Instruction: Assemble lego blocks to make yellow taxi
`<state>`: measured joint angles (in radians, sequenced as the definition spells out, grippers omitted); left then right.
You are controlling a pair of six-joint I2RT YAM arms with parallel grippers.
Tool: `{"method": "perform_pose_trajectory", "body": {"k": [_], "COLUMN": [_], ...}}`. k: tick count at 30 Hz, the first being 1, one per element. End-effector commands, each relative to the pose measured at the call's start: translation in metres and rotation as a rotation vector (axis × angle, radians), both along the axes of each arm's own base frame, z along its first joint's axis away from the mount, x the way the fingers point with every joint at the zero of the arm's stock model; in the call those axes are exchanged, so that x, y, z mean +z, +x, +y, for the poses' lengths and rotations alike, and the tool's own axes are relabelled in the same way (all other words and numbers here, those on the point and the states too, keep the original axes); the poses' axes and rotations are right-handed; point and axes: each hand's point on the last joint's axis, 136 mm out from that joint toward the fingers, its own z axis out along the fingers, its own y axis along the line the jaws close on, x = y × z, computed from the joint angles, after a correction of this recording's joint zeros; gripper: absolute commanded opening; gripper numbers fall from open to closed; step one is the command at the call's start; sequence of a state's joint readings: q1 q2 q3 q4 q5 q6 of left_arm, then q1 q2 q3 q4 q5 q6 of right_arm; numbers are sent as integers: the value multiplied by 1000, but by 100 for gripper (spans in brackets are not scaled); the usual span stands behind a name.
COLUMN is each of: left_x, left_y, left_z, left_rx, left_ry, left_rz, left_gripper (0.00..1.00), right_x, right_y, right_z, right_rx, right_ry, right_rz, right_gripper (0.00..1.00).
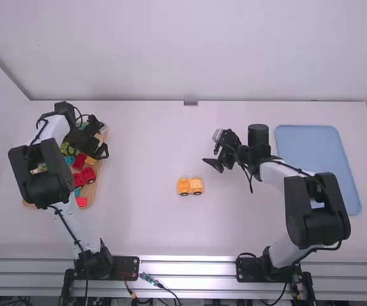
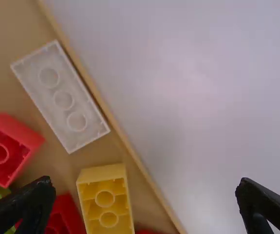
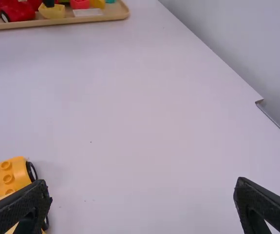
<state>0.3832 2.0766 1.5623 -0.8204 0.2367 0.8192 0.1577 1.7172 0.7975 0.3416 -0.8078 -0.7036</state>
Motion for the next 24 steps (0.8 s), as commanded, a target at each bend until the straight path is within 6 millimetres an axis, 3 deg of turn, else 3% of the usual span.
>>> {"method": "perform_pose_trajectory", "body": {"k": [1,8,16,24], "left_x": [-6,-1,0,-6], "left_y": [-8,-9,-19,-29], "left_z": [9,5,22,17], "left_rx": [58,63,48,33], "left_ry": [36,-15,-64,-139], "left_rz": [30,25,1,-10], "left_gripper": [97,79,79,76], "right_x": [14,17,16,17], "right_y": [7,9,9,9], "right_z": [1,1,0,1], "right_rx": [-7,-7,-10,-6], "right_ry": [10,12,9,11], "right_rz": [-32,-50,-51,-51], "right_gripper": [99,99,99,99]}}
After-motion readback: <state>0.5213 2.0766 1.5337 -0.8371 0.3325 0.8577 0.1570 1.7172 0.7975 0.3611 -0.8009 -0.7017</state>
